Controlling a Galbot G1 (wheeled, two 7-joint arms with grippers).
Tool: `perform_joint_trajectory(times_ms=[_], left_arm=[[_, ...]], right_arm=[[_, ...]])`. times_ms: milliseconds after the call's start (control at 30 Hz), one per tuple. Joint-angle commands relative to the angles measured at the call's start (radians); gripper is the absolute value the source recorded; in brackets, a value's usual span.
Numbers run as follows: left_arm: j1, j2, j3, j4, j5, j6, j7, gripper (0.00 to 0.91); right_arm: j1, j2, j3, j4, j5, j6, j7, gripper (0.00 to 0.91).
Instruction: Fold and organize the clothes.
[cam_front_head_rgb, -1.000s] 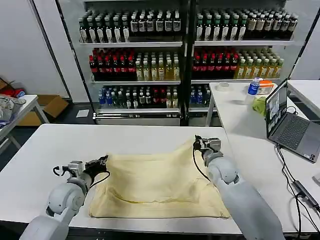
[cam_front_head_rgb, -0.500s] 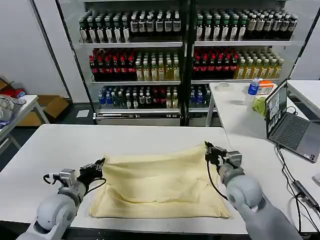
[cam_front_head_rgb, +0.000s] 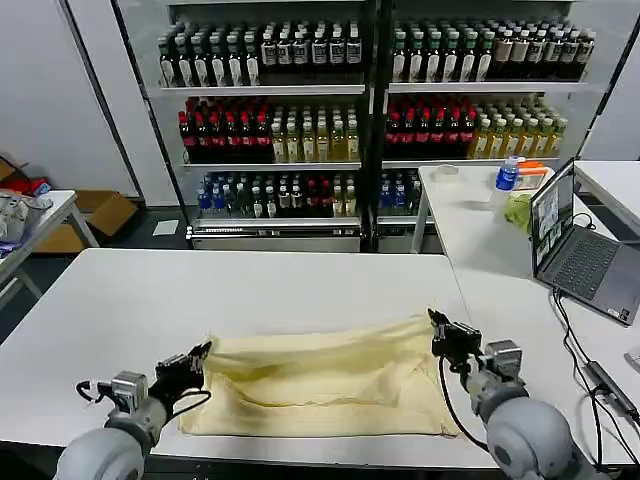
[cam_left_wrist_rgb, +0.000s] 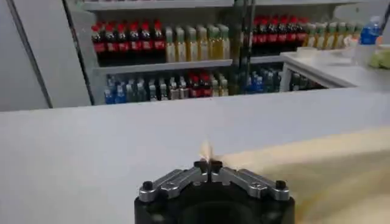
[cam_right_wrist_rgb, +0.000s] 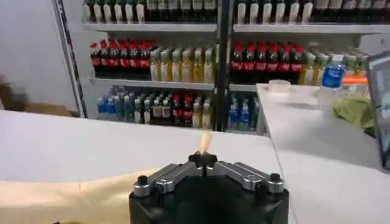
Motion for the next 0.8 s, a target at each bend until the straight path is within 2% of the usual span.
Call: perform_joint_trajectory(times_ms=[33, 333, 367, 400, 433, 467, 800], left_arm=[[0.088, -0.007, -0.017, -0.031, 0.056, -0.002, 0.009, 0.010], [0.081, -0.028, 0.005, 0.020, 0.112, -0.002, 0.017, 0.010], [0.079, -0.031, 0.009, 0.027, 0.115, 0.000, 0.016, 0.050], [0.075, -0.034, 0.010, 0.031, 0.115, 0.004, 0.015, 0.161], [0.072, -0.036, 0.012, 0.034, 0.115, 0.005, 0.012, 0.776], [0.068, -0.038, 0.012, 0.041, 0.115, 0.005, 0.010, 0.907], [0.070, -0.065, -0.001, 0.016, 0.115, -0.039, -0.030, 0.907]], right_arm=[[-0.111, -0.004, 0.030, 0.055, -0.011, -0.005, 0.002, 0.000], [-0.070, 0.013, -0.033, -0.031, -0.052, -0.005, 0.005, 0.000], [-0.060, 0.017, -0.046, -0.046, -0.060, -0.005, 0.008, 0.000], [-0.052, 0.020, -0.056, -0.054, -0.071, -0.005, 0.011, 0.000], [-0.042, 0.025, -0.063, -0.064, -0.077, -0.005, 0.012, 0.524], [-0.036, 0.027, -0.071, -0.072, -0.085, -0.005, 0.010, 0.907], [-0.053, 0.041, -0.079, -0.046, -0.129, -0.004, 0.007, 0.907]])
